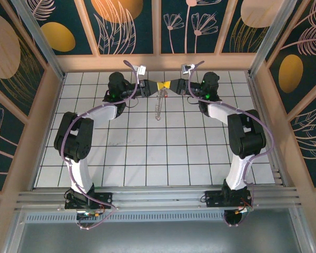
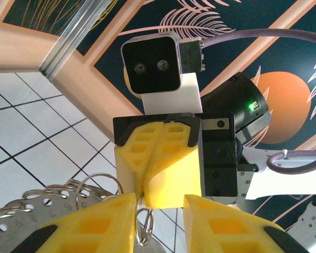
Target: Put the keys on the keyring
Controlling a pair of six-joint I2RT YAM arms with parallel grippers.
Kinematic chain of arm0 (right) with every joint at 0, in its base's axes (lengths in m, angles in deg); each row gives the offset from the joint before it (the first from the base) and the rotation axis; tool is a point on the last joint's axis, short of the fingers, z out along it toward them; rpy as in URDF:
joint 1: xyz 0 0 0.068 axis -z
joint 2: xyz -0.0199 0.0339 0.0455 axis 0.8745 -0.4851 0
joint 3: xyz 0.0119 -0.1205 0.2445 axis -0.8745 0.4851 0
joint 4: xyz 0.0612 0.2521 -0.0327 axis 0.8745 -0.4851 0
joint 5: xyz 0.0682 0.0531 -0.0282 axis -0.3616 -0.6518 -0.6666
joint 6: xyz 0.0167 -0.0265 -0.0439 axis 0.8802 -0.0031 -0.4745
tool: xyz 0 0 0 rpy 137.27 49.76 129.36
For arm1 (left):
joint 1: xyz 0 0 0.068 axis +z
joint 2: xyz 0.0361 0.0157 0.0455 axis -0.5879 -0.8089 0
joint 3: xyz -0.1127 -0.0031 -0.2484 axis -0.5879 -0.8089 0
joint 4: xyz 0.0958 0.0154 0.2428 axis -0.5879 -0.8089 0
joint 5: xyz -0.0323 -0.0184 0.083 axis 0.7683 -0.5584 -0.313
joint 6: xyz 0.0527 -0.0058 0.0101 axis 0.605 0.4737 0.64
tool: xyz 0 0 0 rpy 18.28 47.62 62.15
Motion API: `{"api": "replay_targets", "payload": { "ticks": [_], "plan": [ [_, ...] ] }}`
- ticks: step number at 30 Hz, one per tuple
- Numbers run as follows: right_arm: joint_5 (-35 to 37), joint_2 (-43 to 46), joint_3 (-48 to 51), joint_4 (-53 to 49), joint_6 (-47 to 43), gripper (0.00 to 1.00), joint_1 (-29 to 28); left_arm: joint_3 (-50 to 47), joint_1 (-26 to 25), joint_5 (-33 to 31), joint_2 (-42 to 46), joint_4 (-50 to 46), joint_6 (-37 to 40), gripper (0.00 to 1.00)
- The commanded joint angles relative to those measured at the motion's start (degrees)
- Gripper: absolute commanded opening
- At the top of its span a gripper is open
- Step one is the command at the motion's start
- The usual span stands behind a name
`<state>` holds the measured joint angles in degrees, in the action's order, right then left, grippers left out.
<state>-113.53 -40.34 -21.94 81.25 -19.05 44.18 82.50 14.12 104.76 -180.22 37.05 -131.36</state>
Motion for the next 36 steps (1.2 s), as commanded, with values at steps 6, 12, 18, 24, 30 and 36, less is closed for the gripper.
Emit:
{"api": "replay_targets", "payload": {
  "ticks": [6, 12, 18, 24, 30, 36],
  "plan": [
    [0.93, -0.63, -2.53, 3.31, 0.26, 0.0, -0.29, 0.61, -0.88, 2.97, 0.05, 4.42, -0.34, 0.21],
    [1.29, -0.69, -2.44, 3.22, 0.26, 0.0, -0.32, 0.44, -1.31, 3.43, -0.21, 5.2, -0.45, 0.17],
    [1.28, -0.67, -2.44, 3.22, 0.37, 0.0, -0.29, 0.4, -1.75, 3.52, -0.44, 5.21, -0.25, 0.19],
    [1.46, -0.46, -2.26, 3.22, 0.42, 0.0, -0.34, 0.62, -2.61, 3.89, -0.53, 3.16, 1.97, 0.11],
    [1.5, -0.4, -2.09, 3.13, 0.4, 0.0, -0.43, 0.57, -3.07, 3.31, -0.57, 1.94, 3.06, 0.0],
    [2.04, 0.21, -1.91, 2.63, 0.4, 0.0, -0.27, -0.2, -3.16, 0.79, -0.31, 3.21, 2.34, 0.0]
  ]
}}
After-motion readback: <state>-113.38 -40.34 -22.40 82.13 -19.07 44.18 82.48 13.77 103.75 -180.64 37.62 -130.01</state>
